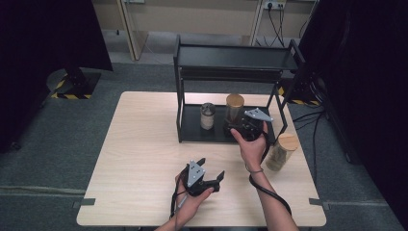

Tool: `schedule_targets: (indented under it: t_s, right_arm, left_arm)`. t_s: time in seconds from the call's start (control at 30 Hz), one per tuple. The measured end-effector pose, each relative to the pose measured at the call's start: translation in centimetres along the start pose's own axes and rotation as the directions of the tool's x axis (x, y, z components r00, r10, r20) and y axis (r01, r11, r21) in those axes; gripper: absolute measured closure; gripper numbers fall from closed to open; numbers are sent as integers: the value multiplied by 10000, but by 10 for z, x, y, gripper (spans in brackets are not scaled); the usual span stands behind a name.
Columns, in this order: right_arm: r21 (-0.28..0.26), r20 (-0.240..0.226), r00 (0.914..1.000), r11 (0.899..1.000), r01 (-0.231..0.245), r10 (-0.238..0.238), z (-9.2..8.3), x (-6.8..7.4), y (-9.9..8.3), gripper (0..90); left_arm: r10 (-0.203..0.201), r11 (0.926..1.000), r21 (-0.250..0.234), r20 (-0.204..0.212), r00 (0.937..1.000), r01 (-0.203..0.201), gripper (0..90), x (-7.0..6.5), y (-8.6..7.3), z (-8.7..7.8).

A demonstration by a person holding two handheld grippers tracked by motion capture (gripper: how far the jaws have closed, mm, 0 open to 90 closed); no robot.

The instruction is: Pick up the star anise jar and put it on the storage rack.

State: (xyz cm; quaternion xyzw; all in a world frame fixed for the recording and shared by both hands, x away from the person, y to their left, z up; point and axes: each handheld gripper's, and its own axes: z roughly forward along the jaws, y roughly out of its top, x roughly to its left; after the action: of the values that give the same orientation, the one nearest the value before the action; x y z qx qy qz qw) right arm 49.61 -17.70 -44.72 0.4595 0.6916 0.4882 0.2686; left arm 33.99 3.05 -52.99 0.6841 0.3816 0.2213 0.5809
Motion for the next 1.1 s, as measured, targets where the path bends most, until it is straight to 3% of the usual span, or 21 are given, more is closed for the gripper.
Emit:
schedule_targets:
  t_s: [1.1]
  right_arm:
    - [205,-610,9981,9998,19,-6,-25,16,-24,23]
  left_arm:
    - [-35,10000,6,-20,10000,35,131,0,0,0]
